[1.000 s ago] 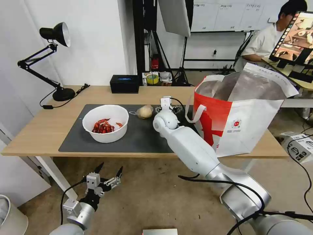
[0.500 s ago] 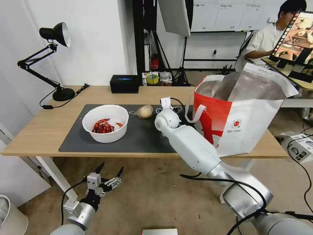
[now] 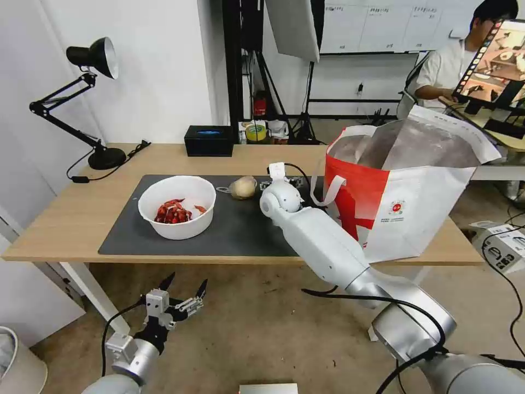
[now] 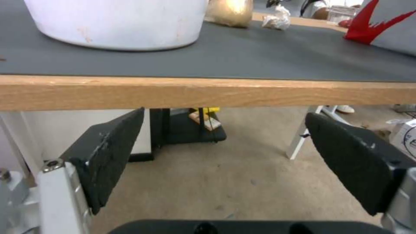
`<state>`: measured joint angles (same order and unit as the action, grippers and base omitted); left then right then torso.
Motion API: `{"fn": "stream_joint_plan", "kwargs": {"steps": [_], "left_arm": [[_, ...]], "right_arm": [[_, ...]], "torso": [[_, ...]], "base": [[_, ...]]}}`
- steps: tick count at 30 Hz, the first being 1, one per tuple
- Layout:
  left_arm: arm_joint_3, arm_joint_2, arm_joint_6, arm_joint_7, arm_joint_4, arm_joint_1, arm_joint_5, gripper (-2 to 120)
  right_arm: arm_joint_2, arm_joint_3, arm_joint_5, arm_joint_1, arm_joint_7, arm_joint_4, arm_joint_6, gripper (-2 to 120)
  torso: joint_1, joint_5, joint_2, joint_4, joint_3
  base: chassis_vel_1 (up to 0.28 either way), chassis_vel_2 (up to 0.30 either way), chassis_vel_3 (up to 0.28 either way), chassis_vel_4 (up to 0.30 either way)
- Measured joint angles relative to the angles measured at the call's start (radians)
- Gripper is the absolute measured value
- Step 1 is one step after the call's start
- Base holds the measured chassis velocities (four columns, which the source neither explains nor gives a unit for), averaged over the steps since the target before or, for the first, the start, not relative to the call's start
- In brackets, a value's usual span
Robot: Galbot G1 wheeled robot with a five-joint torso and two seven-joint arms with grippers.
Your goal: Pick up the trash from the table and place it into the takeout bag.
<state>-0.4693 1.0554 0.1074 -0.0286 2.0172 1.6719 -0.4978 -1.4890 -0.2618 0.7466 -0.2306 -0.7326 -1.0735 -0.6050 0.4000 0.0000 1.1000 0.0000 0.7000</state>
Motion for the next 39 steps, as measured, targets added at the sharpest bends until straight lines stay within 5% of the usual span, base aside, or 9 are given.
{"fn": "stream_joint_plan", "kwargs": {"steps": [39], "left_arm": [[0.004,-0.004,0.0,-0.001,0.018,0.006,0.0,100]], "right_arm": [[0.005,-0.022,-0.023,0.046,0.137,0.076,-0.058,100]], "torso": [[0.0,0.0,0.0,0.0,0.0]], "base": [[0.0,0.0,0.0,0.0]]}}
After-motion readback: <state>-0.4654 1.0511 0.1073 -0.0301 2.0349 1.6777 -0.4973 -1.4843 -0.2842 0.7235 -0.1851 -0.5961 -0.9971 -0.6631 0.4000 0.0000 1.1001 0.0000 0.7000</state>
